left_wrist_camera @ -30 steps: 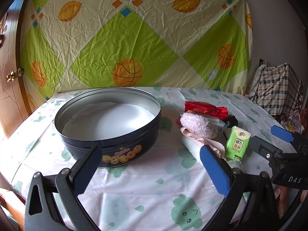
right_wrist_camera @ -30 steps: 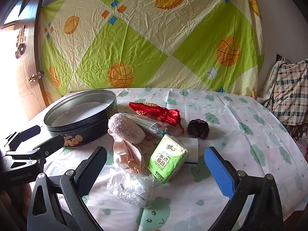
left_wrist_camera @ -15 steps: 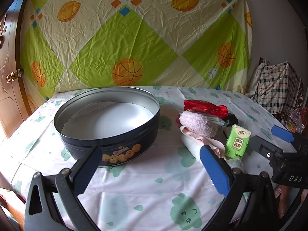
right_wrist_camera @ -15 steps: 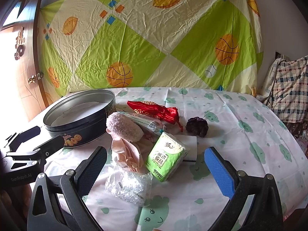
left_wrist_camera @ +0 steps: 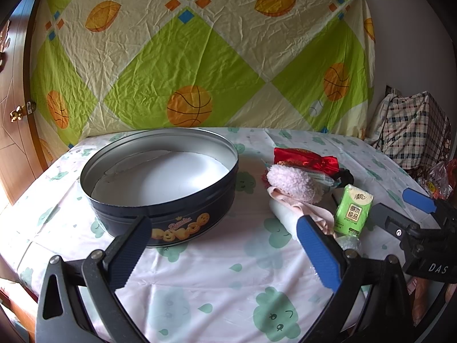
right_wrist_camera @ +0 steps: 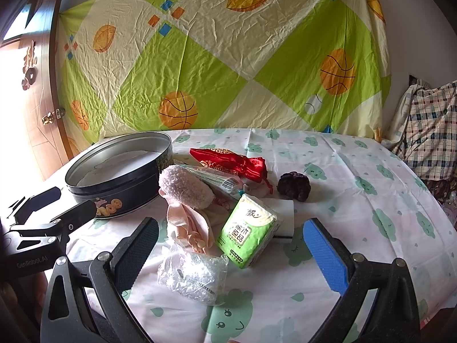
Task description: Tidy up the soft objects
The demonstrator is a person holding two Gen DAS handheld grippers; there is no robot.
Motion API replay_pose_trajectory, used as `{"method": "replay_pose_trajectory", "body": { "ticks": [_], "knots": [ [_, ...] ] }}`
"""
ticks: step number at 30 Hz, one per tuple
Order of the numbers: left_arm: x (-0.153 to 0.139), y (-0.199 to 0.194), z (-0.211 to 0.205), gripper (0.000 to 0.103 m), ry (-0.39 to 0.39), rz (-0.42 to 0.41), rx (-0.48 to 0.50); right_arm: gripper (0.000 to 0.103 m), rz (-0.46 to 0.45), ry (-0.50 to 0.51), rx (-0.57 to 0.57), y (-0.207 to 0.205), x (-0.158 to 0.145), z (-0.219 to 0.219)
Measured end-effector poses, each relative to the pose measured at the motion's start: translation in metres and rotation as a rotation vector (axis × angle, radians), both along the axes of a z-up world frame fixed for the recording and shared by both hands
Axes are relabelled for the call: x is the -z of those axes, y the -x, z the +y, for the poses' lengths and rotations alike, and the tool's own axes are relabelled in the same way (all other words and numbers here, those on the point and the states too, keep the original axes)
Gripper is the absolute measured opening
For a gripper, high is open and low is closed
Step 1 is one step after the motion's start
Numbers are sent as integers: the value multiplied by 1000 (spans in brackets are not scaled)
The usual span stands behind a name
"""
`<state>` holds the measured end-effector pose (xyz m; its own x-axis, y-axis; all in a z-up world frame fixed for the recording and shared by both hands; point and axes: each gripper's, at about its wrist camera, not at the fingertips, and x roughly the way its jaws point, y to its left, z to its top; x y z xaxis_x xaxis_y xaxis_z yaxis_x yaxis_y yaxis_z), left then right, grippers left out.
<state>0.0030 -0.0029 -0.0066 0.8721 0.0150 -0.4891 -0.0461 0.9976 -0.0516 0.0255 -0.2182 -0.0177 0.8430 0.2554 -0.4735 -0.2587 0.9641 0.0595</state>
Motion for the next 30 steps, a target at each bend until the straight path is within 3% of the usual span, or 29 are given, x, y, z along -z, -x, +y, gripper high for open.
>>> {"method": "replay_pose_trajectory", "body": {
  "ticks": [22,30],
  "knots": [
    [9,3,-2,103,-10,8,4,102,7,-14,-1,1,3,-3],
    [10,-5,-28,103,-40,42,43,102,6,-37,26,1,4,-20]
  ]
}}
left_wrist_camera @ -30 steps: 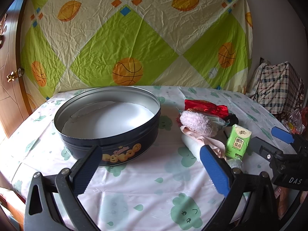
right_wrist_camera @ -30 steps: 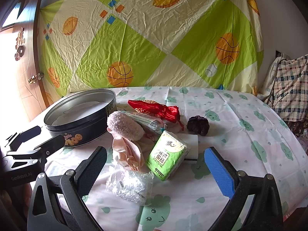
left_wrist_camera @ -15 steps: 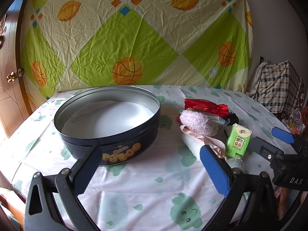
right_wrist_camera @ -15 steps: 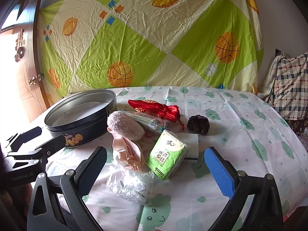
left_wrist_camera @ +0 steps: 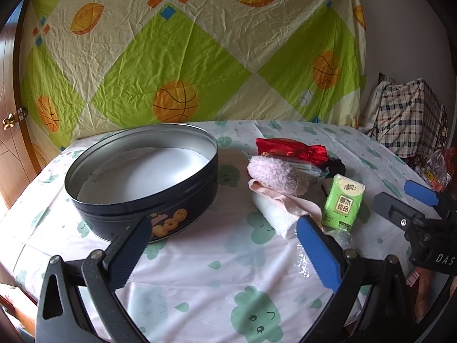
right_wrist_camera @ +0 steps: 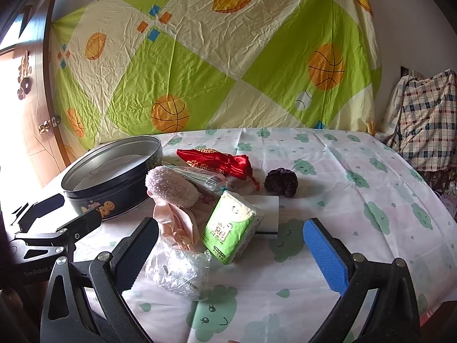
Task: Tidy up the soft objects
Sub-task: 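Grasp the clear plastic bag with the left gripper while the right gripper grasps the green tissue pack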
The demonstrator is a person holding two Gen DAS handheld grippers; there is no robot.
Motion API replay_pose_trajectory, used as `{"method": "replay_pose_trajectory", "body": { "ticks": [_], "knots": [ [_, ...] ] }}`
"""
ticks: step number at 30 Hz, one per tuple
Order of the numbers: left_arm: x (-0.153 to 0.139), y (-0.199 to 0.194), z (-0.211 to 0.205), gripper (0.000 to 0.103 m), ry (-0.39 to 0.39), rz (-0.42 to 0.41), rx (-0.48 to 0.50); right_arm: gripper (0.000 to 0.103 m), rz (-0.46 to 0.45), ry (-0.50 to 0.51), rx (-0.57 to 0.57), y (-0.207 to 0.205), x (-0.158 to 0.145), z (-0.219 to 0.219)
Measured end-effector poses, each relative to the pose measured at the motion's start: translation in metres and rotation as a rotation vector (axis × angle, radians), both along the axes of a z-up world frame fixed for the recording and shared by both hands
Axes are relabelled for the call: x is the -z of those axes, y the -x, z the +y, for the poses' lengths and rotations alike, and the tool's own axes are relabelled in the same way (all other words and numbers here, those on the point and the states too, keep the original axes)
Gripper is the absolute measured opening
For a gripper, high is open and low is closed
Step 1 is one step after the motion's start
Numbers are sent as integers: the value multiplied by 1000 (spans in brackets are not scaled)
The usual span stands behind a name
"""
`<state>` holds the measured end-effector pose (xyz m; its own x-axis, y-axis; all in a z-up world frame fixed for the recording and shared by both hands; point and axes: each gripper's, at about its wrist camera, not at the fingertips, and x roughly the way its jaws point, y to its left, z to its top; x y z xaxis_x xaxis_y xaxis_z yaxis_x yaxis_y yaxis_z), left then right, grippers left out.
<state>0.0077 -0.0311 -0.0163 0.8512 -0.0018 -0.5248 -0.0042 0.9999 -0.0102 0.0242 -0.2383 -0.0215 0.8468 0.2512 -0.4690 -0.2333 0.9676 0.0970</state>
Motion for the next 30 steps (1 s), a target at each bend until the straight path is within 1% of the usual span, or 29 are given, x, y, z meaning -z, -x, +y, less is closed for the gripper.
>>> {"method": "replay_pose_trajectory", "body": {
  "ticks": [4,11,14,19,23,24,25,26,28,30],
  "knots": [
    [6,-6,-19,103,3,32,47,102,3,-17,29,-2,3,-16],
    [23,-17,-65,103,-34,103,151,102,7,-67,92,-4,9,-49],
    [32,-25,-78,103,-44,142,175,102,19,-88,110,-7,13,-62],
    [47,-37,-85,102,-26,206,196,102,31,-101,124,-10,21,-72],
    [54,-40,-81,101,13,232,210,102,40,-112,119,-15,28,-73],
    [54,-39,-78,96,26,230,213,102,45,-113,116,-17,29,-72],
    [54,-39,-76,87,34,226,217,102,50,-114,111,-19,31,-70],
    [53,-38,-74,82,37,219,221,102,53,-115,109,-20,33,-69],
    [51,-36,-71,57,50,210,237,102,52,-113,104,-22,36,-64],
    [51,-34,-71,47,44,202,255,102,52,-100,98,-24,37,-57]
  ]
}}
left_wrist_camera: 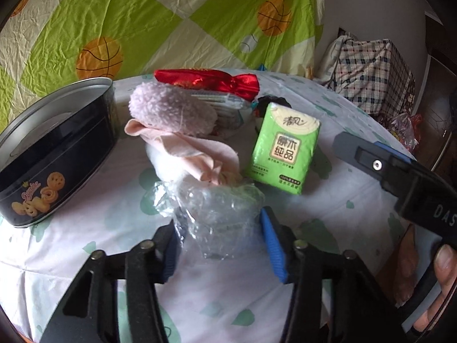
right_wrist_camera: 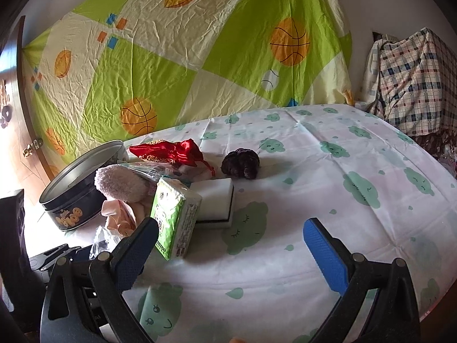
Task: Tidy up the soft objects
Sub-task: 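Grasp the clear plastic bag with the left gripper while the right gripper grasps the green tissue pack, then lift the plastic bag with the left gripper while the right gripper lifts the tissue pack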
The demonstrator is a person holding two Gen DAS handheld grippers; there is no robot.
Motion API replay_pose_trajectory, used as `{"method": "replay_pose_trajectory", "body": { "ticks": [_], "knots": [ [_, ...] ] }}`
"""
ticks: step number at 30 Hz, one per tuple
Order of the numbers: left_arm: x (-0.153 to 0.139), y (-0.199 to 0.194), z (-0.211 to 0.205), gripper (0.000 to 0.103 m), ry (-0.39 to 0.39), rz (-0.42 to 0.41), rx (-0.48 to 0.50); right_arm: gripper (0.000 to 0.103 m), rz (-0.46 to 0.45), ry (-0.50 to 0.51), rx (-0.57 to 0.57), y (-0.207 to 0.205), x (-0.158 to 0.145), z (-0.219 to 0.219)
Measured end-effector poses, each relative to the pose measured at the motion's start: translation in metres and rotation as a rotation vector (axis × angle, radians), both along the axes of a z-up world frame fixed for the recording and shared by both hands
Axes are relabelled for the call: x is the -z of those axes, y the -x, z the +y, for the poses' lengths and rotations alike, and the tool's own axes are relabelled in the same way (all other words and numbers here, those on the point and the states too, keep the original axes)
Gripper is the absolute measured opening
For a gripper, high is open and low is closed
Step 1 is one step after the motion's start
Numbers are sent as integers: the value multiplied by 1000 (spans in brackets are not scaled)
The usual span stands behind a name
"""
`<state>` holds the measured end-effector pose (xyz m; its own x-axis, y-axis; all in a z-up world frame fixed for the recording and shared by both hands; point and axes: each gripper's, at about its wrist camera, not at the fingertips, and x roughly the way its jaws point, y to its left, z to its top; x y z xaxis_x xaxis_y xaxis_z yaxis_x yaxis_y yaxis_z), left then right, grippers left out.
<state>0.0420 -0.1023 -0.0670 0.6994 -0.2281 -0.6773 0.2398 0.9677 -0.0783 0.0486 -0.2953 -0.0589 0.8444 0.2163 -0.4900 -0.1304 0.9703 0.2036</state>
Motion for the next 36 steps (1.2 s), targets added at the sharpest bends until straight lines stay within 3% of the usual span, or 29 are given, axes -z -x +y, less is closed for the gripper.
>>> {"method": "replay_pose_trajectory", "body": {
  "ticks": [2,4,7,14,16,23,29,36],
  "knots": [
    [0,2,1,42,-2,-10,9,100,-6,21,-3,-2,1,8],
    [-2,3,6,36,11,-20,7,89,-2,41,-10,-6,3,15],
    [-9,8,16,29,33,-57,-5,87,9,54,-30,-12,4,24],
    [-28,15,38,29,70,-151,-44,84,49,50,-80,-27,7,41],
    [-31,15,43,29,76,-170,-59,74,60,57,-88,-31,9,46],
    [-33,19,62,29,83,-208,-108,56,98,81,-146,-38,16,61],
    [-29,21,76,29,99,-210,-138,29,102,1,-195,-41,19,56],
    [-29,26,83,29,97,-237,-159,27,22,2,-192,-30,13,57]
  ]
}}
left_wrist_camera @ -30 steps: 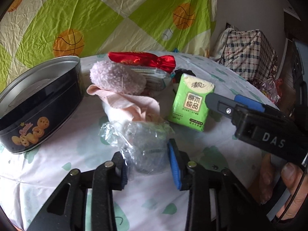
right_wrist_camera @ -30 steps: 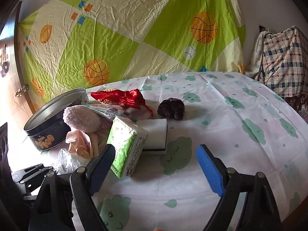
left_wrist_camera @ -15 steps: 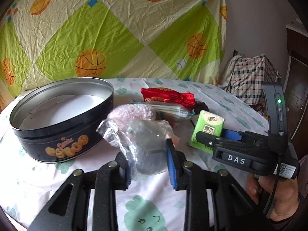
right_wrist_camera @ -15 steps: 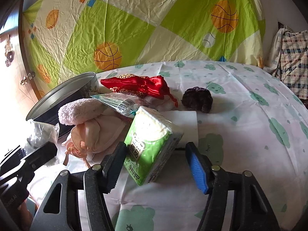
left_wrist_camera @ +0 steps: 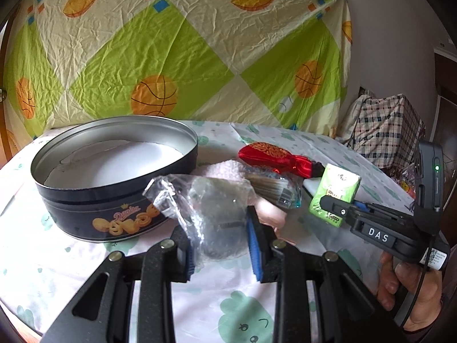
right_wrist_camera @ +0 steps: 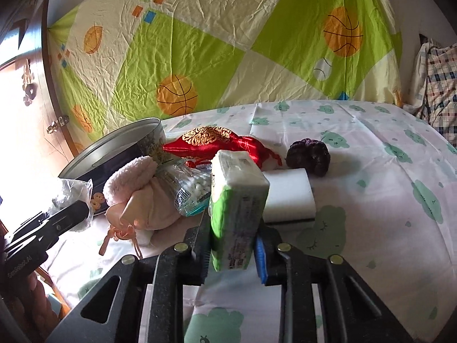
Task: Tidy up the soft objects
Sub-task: 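Lift the plastic bag with the left gripper while the right gripper lifts the tissue pack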
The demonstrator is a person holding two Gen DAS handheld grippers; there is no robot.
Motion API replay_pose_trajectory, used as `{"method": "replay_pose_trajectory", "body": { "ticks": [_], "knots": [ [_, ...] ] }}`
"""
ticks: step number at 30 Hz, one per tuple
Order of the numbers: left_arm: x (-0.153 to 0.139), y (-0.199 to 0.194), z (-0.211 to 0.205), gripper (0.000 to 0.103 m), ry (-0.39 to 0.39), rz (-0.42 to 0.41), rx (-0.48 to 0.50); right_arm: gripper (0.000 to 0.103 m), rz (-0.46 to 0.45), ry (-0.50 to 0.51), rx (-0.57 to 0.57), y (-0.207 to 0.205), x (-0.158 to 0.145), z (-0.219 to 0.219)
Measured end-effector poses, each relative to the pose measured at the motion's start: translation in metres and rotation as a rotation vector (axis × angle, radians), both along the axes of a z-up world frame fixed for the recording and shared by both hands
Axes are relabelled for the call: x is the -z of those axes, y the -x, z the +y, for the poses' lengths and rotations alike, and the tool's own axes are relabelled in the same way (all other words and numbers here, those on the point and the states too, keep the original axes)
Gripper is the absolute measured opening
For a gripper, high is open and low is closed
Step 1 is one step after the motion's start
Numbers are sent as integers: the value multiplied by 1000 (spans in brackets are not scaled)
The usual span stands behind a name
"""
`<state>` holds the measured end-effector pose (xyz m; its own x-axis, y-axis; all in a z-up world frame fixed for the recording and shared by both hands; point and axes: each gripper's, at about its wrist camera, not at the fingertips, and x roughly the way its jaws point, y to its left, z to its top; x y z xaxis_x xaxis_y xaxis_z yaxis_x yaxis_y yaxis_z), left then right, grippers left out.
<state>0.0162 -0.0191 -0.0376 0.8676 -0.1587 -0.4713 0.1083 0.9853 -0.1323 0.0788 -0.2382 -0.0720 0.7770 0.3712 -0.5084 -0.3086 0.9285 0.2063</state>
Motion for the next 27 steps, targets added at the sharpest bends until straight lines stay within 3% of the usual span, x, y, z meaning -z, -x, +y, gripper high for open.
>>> {"method": "replay_pose_trajectory", "body": {
  "ticks": [15,27],
  "knots": [
    [-3,0,15,29,-39,-53,-65,27,-147,15,0,20,-16,5],
    [-11,-15,46,28,-32,-88,-114,27,-166,2,-21,7,-28,15]
  ]
}}
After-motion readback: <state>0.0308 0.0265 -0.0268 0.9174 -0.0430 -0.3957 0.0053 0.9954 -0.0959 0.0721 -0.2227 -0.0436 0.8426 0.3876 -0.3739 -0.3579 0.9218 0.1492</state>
